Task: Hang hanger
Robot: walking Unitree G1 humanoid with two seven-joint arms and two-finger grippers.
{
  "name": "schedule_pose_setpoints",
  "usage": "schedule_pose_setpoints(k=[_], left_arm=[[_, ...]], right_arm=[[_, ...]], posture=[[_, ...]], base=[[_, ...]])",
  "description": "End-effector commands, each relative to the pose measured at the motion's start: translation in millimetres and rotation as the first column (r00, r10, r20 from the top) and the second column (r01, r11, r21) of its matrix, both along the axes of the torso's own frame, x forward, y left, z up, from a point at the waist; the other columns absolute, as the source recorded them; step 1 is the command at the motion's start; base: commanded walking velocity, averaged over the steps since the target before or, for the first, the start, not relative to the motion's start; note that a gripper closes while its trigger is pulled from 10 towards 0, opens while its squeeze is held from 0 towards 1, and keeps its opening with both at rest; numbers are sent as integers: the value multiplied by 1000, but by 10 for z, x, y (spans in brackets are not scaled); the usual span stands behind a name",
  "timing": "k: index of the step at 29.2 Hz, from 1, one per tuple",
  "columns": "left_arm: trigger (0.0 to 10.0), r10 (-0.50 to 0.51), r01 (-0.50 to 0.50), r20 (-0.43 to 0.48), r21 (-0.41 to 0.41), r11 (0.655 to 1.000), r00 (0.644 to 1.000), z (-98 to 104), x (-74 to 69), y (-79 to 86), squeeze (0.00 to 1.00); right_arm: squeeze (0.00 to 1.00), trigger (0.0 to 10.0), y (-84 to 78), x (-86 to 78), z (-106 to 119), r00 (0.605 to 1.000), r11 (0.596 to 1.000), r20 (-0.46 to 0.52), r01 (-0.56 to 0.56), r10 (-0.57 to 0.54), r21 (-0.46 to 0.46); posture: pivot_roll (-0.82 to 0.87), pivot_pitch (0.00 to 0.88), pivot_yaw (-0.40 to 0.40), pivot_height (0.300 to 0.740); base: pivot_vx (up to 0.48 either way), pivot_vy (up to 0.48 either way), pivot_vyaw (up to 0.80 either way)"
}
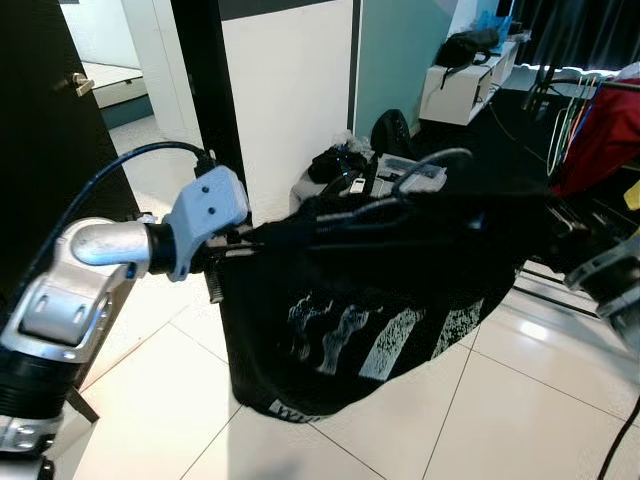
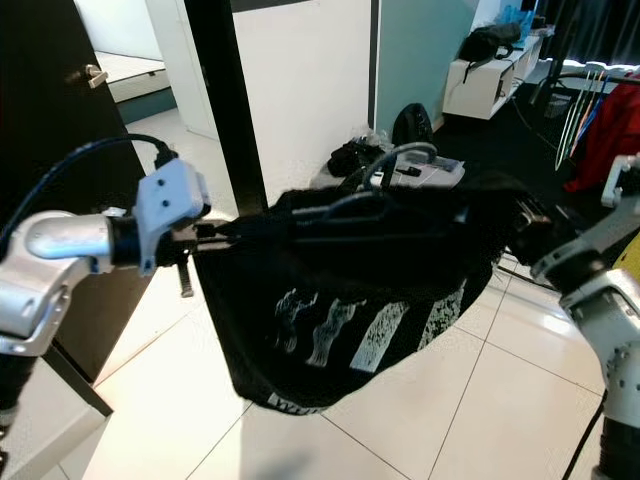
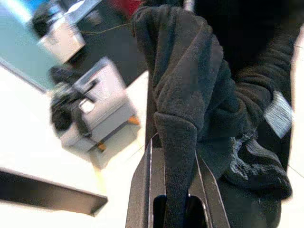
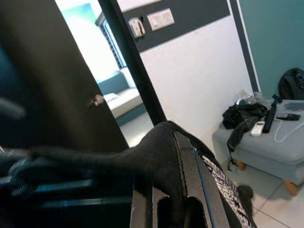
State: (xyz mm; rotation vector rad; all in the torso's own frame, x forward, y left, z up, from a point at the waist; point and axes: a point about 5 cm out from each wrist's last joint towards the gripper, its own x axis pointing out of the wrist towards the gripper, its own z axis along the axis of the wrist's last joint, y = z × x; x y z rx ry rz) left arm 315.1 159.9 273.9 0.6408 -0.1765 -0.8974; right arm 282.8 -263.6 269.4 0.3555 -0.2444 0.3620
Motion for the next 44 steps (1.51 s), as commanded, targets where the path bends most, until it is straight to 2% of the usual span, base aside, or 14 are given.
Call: schedule_pose_setpoints(k=[1, 8, 10, 15, 16, 18, 19, 26, 29, 35, 36, 38, 39, 44], left_arm=[[10000, 103, -103, -3, -41, 994, 995, -8, 85, 19, 0], [10000, 235, -255, -123, -182, 950, 964, -186, 195, 4, 0], [10000, 233, -270, -169, -252, 929, 958, -217, 181, -73, 0], [10000, 227, -272, -182, -281, 920, 957, -221, 167, -115, 0], [10000, 230, -281, -192, -307, 909, 954, -222, 164, -131, 0], [10000, 241, -293, -191, -333, 896, 952, -217, 172, -123, 0], [10000, 247, -302, -189, -367, 880, 950, -208, 179, -115, 0], [10000, 249, -304, -182, -414, 858, 951, -198, 178, -112, 0], [10000, 250, -301, -169, -529, 793, 953, -232, 155, -63, 0], [10000, 279, -330, -178, -576, 748, 944, -306, 145, 4, 0], [10000, 298, -349, -185, -585, 732, 936, -385, 126, 43, 0], [10000, 298, -349, -185, -585, 732, 936, -385, 126, 43, 0], [10000, 320, -384, -215, -580, 718, 923, -541, 88, 72, 0], [10000, 322, -447, -316, -523, 725, 892, -1028, -179, -60, 0]], right_arm=[[0, 0, 85, 11, 83, 999, 1000, 37, -11, 11, -15], [0, 0, 468, 27, -157, 991, 992, -40, -127, 126, -25], [0, 0, 644, 26, -464, 976, 981, -155, -167, 151, -94], [0, 1020, 714, 24, -643, 965, 975, -223, -173, 139, -140], [0, 10000, 735, 34, -805, 953, 972, -286, -157, 102, -175], [39, 10000, 700, 49, -921, 942, 975, -332, -123, 56, -184], [1000, 10000, 651, 56, -983, 935, 977, -354, -97, 25, -188], [1000, 10000, 559, 54, -1013, 932, 980, -361, -60, -13, -190], [1000, 10000, 247, 1, -1066, 921, 970, -371, 29, -120, -242], [1000, 10000, 136, -59, -1056, 926, 967, -349, 55, -143, -249], [447, 10000, 94, -88, -1055, 928, 965, -334, 84, -167, -250], [447, 10000, 94, -88, -1055, 928, 965, -334, 84, -167, -250], [0, 10000, 55, -121, -1127, 916, 960, -345, 117, -203, -254], [0, 10000, 77, -236, -1381, 888, 965, -390, 183, -245, -189]], posture=[[-103, 0, 11, 740], [-109, 0, 13, 740], [-108, 0, 16, 740], [-107, 0, 19, 740], [-105, 0, 20, 740], [-104, 0, 20, 740], [-104, 0, 19, 740], [-106, 0, 18, 740], [-106, 0, 16, 740], [-112, 0, 16, 740], [-121, 0, 18, 740], [-121, 0, 18, 740], [-132, 0, 15, 740], [-144, 0, 3, 740]], base=[[0, 0, 0], [0, 0, 0], [0, 0, 0], [0, 0, 0], [0, 0, 0], [0, 0, 0], [0, 0, 0], [0, 0, 0], [0, 0, 0], [0, 0, 0], [0, 0, 0], [0, 0, 0], [0, 0, 0], [0, 0, -785]])
